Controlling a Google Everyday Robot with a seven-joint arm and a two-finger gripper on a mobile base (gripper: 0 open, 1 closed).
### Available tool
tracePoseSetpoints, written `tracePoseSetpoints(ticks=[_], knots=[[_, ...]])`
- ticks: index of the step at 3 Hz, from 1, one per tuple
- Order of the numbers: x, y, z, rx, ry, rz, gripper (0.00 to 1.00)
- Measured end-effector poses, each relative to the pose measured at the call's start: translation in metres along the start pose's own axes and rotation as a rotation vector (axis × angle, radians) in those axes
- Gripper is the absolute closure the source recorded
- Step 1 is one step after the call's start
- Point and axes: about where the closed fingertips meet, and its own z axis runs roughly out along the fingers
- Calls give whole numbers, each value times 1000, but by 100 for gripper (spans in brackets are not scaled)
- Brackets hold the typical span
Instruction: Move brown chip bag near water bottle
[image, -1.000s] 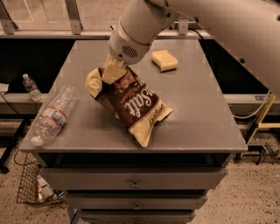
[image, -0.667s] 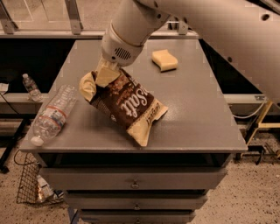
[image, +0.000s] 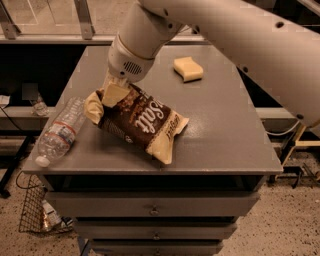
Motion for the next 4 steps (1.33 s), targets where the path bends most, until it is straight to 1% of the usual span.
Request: tracePoseSetpoints(ticks=[2, 3, 4], knots=[[-6, 3, 13, -17, -11, -23, 100], [-14, 6, 14, -16, -25, -47, 100], [-16, 7, 13, -15, -27, -53, 100]])
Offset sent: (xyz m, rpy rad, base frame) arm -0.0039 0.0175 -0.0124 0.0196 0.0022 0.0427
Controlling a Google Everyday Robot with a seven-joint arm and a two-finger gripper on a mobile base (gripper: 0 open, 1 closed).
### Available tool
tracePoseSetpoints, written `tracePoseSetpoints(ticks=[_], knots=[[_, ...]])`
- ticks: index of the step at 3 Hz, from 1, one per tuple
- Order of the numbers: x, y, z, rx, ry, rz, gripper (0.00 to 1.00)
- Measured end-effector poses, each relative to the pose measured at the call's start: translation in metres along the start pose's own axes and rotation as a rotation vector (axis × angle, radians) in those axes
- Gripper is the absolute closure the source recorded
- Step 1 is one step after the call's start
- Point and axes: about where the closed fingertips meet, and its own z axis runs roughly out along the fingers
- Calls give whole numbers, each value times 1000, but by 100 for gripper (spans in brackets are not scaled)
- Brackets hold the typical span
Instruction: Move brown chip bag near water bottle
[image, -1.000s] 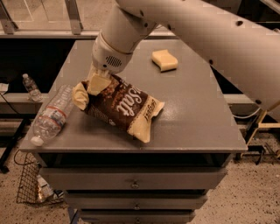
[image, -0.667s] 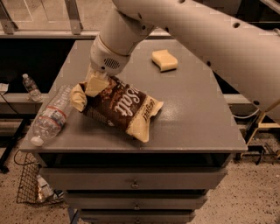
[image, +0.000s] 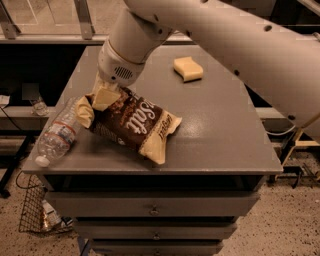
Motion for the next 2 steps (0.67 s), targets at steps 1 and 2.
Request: tracePoseSetpoints(ticks=[1, 2], knots=[[-4, 1, 0, -4, -4, -8, 100], [-9, 1, 2, -13, -14, -19, 100]])
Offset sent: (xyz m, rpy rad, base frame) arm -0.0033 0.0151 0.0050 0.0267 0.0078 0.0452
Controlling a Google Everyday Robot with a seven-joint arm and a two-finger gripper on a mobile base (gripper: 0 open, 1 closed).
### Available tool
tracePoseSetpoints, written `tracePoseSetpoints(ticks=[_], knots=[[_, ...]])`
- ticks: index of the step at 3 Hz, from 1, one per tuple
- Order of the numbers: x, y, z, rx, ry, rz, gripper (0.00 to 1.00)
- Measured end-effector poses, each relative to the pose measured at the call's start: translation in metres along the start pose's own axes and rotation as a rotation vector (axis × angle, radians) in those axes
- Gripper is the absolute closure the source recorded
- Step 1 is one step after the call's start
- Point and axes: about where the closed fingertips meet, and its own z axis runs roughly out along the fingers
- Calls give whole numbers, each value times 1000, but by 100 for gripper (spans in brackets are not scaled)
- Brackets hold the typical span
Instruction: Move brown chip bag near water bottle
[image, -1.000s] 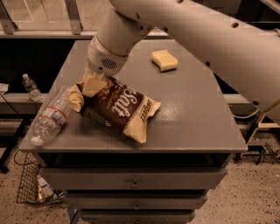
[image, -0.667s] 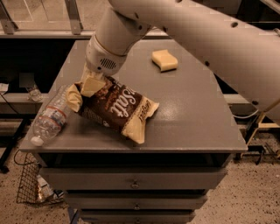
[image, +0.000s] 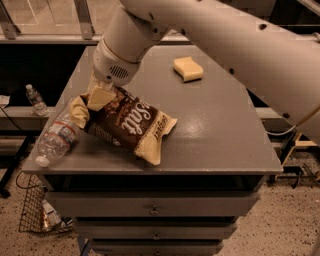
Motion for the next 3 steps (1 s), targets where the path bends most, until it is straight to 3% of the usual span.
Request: tracePoseSetpoints(ticks=[3], knots=[[-9, 3, 8, -31, -17, -25, 100]])
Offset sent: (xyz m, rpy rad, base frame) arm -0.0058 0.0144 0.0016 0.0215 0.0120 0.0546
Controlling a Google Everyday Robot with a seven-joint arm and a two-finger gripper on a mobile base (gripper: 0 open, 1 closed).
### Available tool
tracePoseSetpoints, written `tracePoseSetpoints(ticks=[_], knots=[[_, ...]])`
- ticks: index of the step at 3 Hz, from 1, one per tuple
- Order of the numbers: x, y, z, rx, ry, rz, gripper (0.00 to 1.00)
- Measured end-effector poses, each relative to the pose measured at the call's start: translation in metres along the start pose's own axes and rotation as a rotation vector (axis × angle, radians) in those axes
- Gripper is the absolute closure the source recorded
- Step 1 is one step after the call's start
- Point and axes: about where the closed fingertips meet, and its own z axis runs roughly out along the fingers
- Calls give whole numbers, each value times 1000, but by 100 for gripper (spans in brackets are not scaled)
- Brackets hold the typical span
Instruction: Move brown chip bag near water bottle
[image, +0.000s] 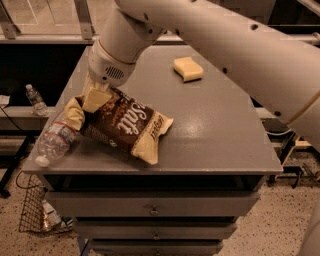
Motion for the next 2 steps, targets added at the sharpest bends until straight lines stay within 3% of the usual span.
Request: tracePoseSetpoints(ticks=[1, 2], knots=[[-1, 1, 1, -1, 1, -2, 82], [-3, 2, 1, -2, 1, -6, 51]])
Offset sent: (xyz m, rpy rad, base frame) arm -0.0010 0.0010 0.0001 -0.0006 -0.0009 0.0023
